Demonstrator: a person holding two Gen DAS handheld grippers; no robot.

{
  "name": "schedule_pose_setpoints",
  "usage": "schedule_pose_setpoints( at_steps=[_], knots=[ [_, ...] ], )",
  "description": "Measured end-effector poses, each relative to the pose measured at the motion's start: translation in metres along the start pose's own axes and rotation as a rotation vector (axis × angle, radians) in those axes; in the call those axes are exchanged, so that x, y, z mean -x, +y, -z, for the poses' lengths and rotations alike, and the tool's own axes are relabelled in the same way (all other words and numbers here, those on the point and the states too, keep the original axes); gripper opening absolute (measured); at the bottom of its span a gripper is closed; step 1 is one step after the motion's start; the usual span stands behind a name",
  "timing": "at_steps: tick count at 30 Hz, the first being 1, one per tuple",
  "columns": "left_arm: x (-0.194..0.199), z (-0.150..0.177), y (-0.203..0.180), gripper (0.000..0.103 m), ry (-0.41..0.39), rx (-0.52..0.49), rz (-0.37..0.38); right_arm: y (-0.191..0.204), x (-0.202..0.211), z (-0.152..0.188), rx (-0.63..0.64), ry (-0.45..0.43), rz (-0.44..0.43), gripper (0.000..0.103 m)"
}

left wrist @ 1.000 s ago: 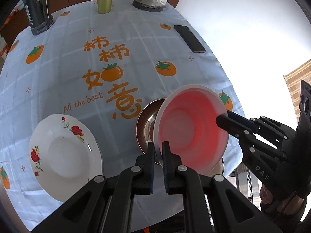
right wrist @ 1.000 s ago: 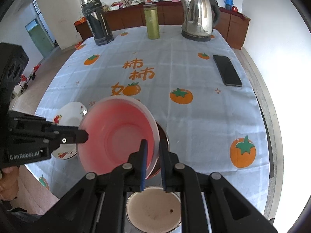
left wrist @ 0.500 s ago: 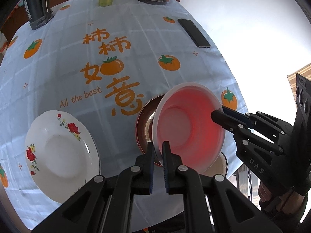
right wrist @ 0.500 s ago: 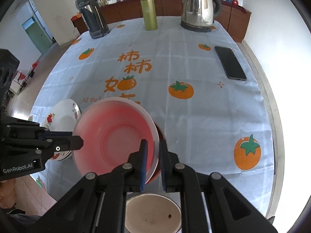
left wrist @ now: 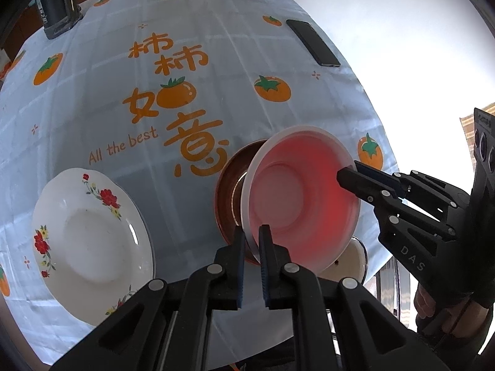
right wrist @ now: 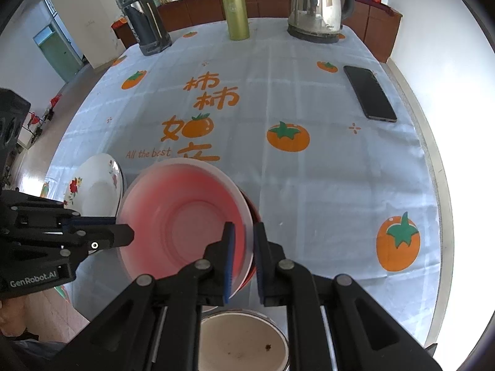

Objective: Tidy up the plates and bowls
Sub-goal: 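Lower the pink basin into the steel bowl with both grippers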

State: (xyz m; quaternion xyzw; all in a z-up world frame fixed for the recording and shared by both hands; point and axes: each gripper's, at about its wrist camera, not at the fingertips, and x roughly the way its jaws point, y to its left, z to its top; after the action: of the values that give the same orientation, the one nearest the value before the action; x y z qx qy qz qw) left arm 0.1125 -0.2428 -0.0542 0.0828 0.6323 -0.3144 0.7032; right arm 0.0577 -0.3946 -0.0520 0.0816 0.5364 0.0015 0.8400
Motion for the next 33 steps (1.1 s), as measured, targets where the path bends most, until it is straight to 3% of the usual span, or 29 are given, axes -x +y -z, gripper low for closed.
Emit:
schedule_pose_setpoints(
  at_steps=[33],
  knots=[
    [-0.021, 0.001, 0.009, 0.01, 0.066, 0.04, 0.011, 0.001, -0.024, 0.0, 0.009, 0.067, -0.008, 0.013]
  ],
)
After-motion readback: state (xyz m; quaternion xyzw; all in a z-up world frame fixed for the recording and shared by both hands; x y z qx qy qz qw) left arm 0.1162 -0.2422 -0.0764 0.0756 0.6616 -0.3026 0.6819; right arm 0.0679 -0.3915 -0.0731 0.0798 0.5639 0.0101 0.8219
